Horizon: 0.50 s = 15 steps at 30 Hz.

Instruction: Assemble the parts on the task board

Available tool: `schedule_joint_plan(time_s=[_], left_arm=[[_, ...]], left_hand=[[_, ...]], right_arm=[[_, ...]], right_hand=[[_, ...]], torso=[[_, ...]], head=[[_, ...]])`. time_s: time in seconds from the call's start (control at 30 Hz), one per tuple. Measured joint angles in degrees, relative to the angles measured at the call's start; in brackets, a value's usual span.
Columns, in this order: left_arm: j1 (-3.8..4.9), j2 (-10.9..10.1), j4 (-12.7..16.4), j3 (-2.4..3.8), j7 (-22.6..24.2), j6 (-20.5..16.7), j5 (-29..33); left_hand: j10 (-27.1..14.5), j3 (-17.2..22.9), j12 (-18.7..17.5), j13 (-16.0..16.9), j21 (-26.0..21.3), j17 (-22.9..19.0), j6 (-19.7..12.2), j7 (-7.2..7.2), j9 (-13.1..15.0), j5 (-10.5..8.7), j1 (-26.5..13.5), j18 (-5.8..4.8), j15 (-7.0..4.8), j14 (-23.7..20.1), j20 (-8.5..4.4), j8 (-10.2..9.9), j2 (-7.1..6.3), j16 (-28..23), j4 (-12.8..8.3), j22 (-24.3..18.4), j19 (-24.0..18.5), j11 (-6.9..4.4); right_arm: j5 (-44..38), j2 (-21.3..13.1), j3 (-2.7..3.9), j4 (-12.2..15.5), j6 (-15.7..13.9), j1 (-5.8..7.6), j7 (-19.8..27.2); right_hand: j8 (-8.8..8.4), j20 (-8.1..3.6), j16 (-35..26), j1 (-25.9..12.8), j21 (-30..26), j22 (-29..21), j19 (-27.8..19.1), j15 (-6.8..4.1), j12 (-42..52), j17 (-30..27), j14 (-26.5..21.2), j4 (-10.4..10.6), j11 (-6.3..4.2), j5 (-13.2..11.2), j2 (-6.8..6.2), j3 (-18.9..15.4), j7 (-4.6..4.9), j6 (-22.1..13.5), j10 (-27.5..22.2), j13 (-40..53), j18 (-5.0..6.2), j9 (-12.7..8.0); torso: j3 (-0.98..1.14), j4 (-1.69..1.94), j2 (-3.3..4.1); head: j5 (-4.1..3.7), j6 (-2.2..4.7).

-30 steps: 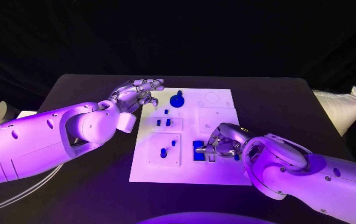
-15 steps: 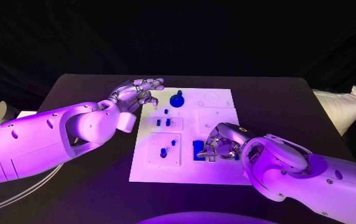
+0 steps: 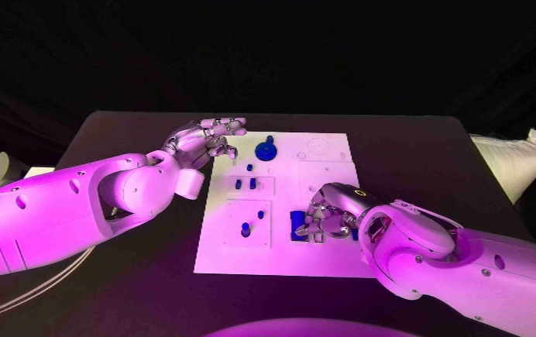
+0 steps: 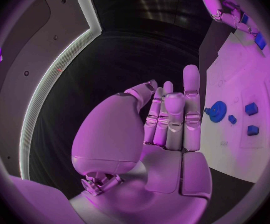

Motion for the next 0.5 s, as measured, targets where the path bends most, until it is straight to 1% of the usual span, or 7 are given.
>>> schedule_joint_plan(time_s=[0.07, 0.17, 0.2, 0.27, 0.33, 0.4, 0.5], left_arm=[[0.0, 0.0, 0.0, 0.0, 0.0, 0.0, 0.0], [0.0, 0.0, 0.0, 0.0, 0.0, 0.0, 0.0], [0.0, 0.0, 0.0, 0.0, 0.0, 0.0, 0.0], [0.0, -0.1, 0.0, 0.0, 0.0, 0.0, 0.0], [0.0, -0.2, 0.0, 0.0, 0.0, 0.0, 0.0], [0.0, -0.2, 0.0, 0.0, 0.0, 0.1, 0.0], [0.0, -0.3, 0.0, 0.0, 0.0, 0.1, 0.0]], left_hand=[[0.0, 0.0, 0.0, 0.0, 0.0, 0.0, 0.0, 0.0, 0.0, 0.0, 0.0, 0.0, 0.0, 0.0, 0.0, 0.0, 0.0, 0.0, 0.0, 0.0, 0.0, 0.0], [0.0, 0.0, 0.0, 0.0, 0.0, 0.0, 0.0, 0.0, 0.0, 0.0, 0.0, 0.0, 0.0, 0.0, 0.0, 0.0, 0.0, 0.0, 0.0, 0.0, 0.0, 0.0], [0.0, 0.0, 0.0, 0.0, 0.0, 0.0, 0.0, 0.0, 0.0, 0.0, 0.0, 0.0, 0.0, 0.0, 0.0, 0.0, 0.0, 0.0, 0.0, 0.0, 0.0, 0.0], [0.0, 0.0, 0.0, 0.0, 0.0, 0.0, 0.0, 0.0, 0.0, 0.0, 0.0, 0.0, 0.0, 0.0, 0.0, 0.0, 0.0, 0.0, 0.0, 0.0, 0.0, 0.0], [0.0, 0.0, 0.0, 0.0, 0.0, 0.0, 0.0, 0.0, 0.0, 0.0, 0.0, 0.0, 0.0, 0.0, 0.0, 0.0, 0.0, 0.0, 0.0, 0.0, 0.0, 0.0], [0.0, 0.0, 0.0, 0.0, 0.0, 0.0, 0.0, 0.0, 0.0, 0.0, 0.0, 0.0, 0.0, 0.0, 0.0, 0.0, 0.0, 0.0, 0.0, 0.0, 0.0, 0.0], [0.0, 0.0, 0.0, 0.0, 0.0, 0.0, 0.0, 0.0, 0.0, 0.0, 0.0, 0.0, 0.0, 0.0, 0.0, 0.0, 0.0, 0.0, 0.0, 0.0, 0.0, 0.0]], right_arm=[[-0.1, -0.3, 0.0, 0.3, -0.1, -0.03, 0.0], [-0.2, -1.6, -0.01, 1.0, -0.5, -0.06, 0.1], [-0.1, -2.2, -0.01, 1.4, -0.7, -0.07, 0.2], [0.5, -3.8, -0.01, 2.3, -1.7, -0.08, 0.6], [1.4, -5.3, 0.07, 3.2, -2.7, -0.05, 1.0], [2.3, -6.7, 0.13, 3.9, -3.5, 0.12, 1.3], [3.9, -9.4, 0.24, 4.7, -4.3, 1.05, 1.8]], right_hand=[[0.34, 0.0, 0.0, -0.2, 0.0, 0.0, 0.0, 0.0, 0.1, 0.0, 0.0, 0.4, 0.0, 0.2, 0.24, -0.4, 0.0, 0.0, 0.0, 0.0, 0.0, 0.2], [0.4, 0.0, 0.0, -0.9, 0.0, 0.0, 0.0, 0.0, 0.2, 0.0, 0.0, 1.5, 0.0, 1.5, 0.91, -0.8, 0.05, 0.0, 0.0, 1.3, 0.0, 0.4], [0.31, 0.0, 0.0, -1.1, 0.0, 0.0, 0.0, 0.0, 0.2, 0.0, 0.0, 1.8, 0.0, 2.0, 1.13, -1.1, 0.32, -0.4, 0.0, 1.6, 0.0, 0.4], [-0.73, 0.0, 0.0, -1.3, 0.0, 0.0, 0.0, 0.0, 0.4, 0.0, 0.0, 2.4, 0.0, 2.8, 1.27, -1.3, 0.73, -2.0, 0.0, 1.7, 0.0, 0.2], [-1.41, 0.0, 0.3, -1.5, 0.2, 0.0, 0.0, 0.0, 0.7, 0.0, 0.0, 2.4, 0.01, 3.4, 1.18, -1.3, 1.2, -2.7, 0.0, 1.7, 0.0, 0.0], [-1.91, 0.0, 0.3, -1.7, 0.2, 0.0, 0.0, 0.0, 0.8, 0.0, 0.0, 2.4, 0.17, 3.7, 1.03, -1.3, 1.31, -3.4, 0.2, 1.7, 0.0, -0.2], [-3.08, 0.0, 0.3, -1.8, 0.2, 0.0, 0.0, 0.24, 0.7, 0.0, 0.2, 2.4, 0.48, 3.8, 0.95, -1.3, 1.93, -4.4, 0.4, 1.6, 0.0, -0.6]], torso=[[0.0, -0.01, 0.0], [0.01, -0.01, 0.0], [0.02, -0.01, 0.0], [0.01, -0.04, -0.03], [-0.01, -0.07, -0.04], [-0.01, -0.1, -0.05], [-0.01, -0.19, -0.07]], head=[[0.0, 0.0], [-0.01, 0.04], [-0.01, 0.06], [-0.09, 0.12], [-0.21, 0.22], [-0.34, 0.31], [-0.6, 0.49]])
